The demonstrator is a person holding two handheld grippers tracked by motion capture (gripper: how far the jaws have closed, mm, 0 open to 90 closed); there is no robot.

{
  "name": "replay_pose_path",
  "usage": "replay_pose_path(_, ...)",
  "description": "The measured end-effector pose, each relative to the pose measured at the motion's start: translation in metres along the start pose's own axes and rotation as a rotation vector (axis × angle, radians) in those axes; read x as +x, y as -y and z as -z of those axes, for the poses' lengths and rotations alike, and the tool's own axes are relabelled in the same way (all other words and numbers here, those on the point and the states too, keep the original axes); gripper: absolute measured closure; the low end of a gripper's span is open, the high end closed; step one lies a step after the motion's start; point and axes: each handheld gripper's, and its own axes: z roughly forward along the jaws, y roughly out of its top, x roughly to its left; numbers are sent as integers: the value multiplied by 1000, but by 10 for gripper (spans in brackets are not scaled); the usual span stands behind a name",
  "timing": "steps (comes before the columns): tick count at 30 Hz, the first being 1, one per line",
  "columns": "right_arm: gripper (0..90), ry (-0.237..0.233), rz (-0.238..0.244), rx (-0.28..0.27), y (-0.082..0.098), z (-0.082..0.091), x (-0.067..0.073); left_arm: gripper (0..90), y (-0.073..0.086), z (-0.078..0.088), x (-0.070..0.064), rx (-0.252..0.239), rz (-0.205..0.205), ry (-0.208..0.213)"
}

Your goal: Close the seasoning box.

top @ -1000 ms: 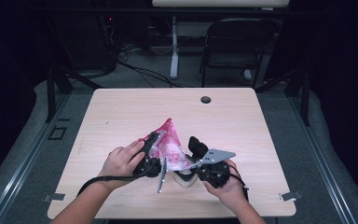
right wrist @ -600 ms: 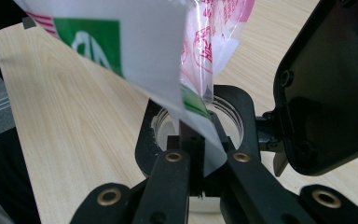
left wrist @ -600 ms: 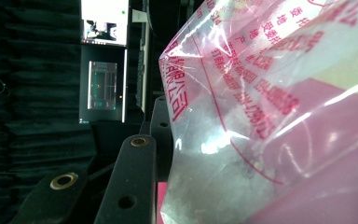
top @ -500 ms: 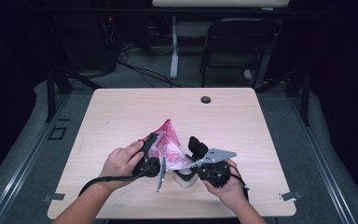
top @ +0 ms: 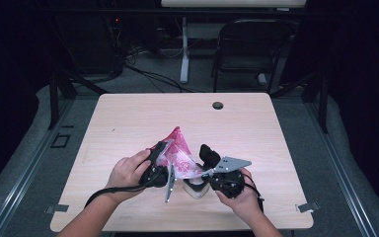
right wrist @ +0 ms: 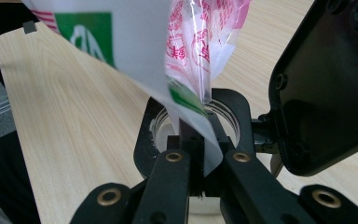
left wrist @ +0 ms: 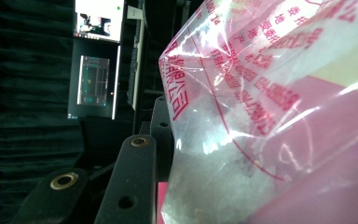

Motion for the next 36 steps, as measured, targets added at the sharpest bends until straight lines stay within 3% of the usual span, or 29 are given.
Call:
replay_pose_path(6, 900, 3, 0, -3, 0, 0, 0, 726, 1, 0, -2, 4, 1, 2)
replay_pose_path(11, 900, 2, -4, -11, 0, 1, 0, 727, 3, -1, -3, 8, 28, 18)
replay_pose_path(36, 900, 4, 1, -16, -2, 3, 0, 727, 5, -1, -5, 6, 42, 15)
